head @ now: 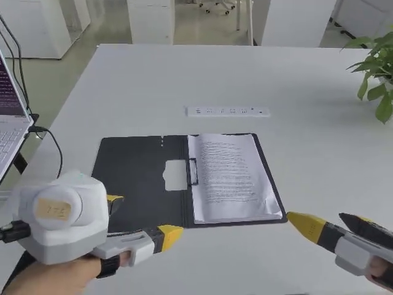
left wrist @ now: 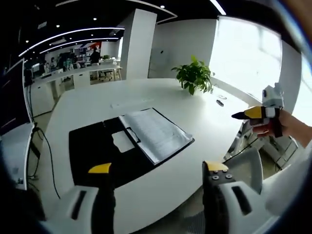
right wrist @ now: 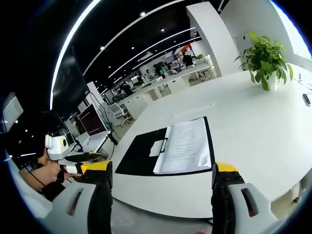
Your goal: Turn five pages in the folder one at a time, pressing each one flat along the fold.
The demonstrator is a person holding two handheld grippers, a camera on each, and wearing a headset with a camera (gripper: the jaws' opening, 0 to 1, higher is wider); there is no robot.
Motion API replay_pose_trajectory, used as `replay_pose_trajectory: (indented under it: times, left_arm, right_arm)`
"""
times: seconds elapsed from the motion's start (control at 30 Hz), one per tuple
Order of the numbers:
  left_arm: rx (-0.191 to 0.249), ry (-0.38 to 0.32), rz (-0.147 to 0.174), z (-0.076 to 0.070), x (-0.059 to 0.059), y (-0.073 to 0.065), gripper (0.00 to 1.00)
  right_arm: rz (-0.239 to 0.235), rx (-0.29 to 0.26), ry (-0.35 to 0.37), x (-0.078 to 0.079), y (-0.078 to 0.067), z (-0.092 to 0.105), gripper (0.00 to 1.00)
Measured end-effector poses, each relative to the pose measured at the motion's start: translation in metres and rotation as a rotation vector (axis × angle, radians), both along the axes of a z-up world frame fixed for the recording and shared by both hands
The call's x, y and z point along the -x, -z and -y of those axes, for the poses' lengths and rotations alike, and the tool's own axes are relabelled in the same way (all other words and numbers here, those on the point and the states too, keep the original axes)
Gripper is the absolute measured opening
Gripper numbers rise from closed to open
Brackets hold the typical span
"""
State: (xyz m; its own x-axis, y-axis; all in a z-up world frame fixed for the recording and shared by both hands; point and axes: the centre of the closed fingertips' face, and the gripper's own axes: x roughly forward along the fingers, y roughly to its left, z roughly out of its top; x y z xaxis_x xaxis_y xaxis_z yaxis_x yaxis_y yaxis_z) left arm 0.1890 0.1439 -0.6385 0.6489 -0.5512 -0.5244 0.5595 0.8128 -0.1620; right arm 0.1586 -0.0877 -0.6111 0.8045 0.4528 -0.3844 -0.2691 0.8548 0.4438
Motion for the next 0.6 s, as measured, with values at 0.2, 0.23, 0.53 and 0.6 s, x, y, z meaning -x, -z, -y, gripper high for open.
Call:
replay_pose_trajectory:
  times: [0.2,0.23,0.53,0.6]
  left_arm:
    - [-0.017,0.051,0.011,0.021,-0.012,0.009,0.72]
    - [-0.016,0.054,0.012,0.023,-0.014,0.010,0.72]
    - [-0.057,0.124,0.026,0.056,-0.038,0.031,0.72]
    - [-0.062,0.135,0.035,0.065,-0.043,0.034,0.72]
  right_arm:
    - [-0.002,-0.023,0.016,0.000,0.003,0.000,0.83]
    - [0.000,-0.025,0.021,-0.001,0.003,0.001,0.83]
    - [-0.005,-0.056,0.048,-0.003,0.010,0.002,0.82]
    - [-0.009,-0.059,0.050,-0.003,0.012,0.002,0.82]
